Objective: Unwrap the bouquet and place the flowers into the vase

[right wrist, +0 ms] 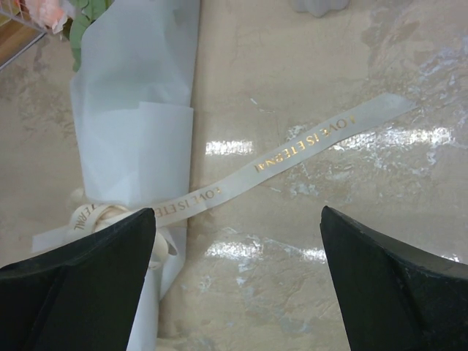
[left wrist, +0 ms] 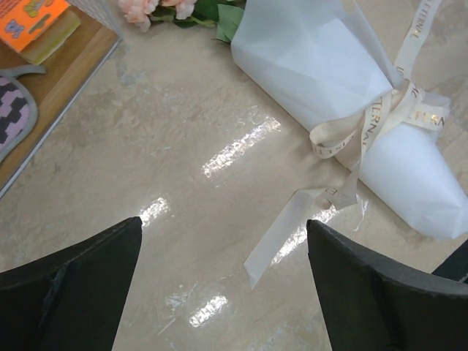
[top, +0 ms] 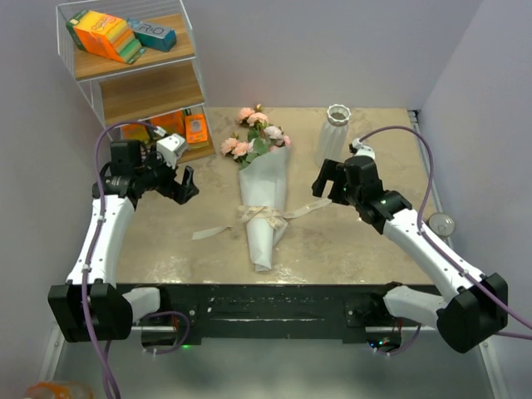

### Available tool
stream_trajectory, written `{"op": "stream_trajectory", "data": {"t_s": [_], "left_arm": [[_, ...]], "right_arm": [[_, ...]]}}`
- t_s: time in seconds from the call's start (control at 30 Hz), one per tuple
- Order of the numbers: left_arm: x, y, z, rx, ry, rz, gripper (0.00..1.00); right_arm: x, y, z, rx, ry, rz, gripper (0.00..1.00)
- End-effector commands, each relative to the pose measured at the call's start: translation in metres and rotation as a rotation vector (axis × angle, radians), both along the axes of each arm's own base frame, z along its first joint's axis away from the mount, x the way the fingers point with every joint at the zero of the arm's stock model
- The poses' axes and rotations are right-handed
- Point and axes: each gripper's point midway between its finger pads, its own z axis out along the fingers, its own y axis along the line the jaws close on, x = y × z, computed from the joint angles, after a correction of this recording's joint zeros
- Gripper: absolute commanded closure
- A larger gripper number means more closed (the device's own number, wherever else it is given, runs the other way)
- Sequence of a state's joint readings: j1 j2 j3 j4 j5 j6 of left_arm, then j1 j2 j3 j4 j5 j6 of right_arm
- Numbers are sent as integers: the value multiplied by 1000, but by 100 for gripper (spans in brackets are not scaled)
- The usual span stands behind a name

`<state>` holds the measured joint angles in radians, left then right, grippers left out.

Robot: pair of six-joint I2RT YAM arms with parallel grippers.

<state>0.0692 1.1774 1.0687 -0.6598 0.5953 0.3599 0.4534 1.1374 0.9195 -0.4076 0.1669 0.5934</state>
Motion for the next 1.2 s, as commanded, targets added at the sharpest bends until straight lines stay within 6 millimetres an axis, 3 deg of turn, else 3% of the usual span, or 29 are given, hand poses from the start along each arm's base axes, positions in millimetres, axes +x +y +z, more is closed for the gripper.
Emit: {"op": "stream_trajectory", "data": {"t_s": [0.0, 0.1, 0.3, 0.6, 0.9, 1.0, 1.17], "left_arm": [[-14, -32, -12, 9, 28, -138, 1], [-22, -57, -25, 39, 49, -214, 1], [-30, -84, -56, 39, 112, -307, 1], [-25, -119, -86, 78, 119, -395, 1], [-22, -138, -116, 137, 159, -470, 1], [-25, -139, -122, 150, 161, -491, 7], [-23, -137, -133, 182, 156, -479, 30]], "right_arm": [[4, -8, 6, -71, -54, 10, 1], [2, -2, -7, -114, -38, 57, 1], [0, -2, -27, -215, -13, 51, 1], [1, -5, -28, -270, -31, 86, 1], [1, -10, -29, -295, -10, 52, 2], [2, -11, -31, -316, 16, 51, 5], [12, -9, -37, -352, 37, 50, 6]]}}
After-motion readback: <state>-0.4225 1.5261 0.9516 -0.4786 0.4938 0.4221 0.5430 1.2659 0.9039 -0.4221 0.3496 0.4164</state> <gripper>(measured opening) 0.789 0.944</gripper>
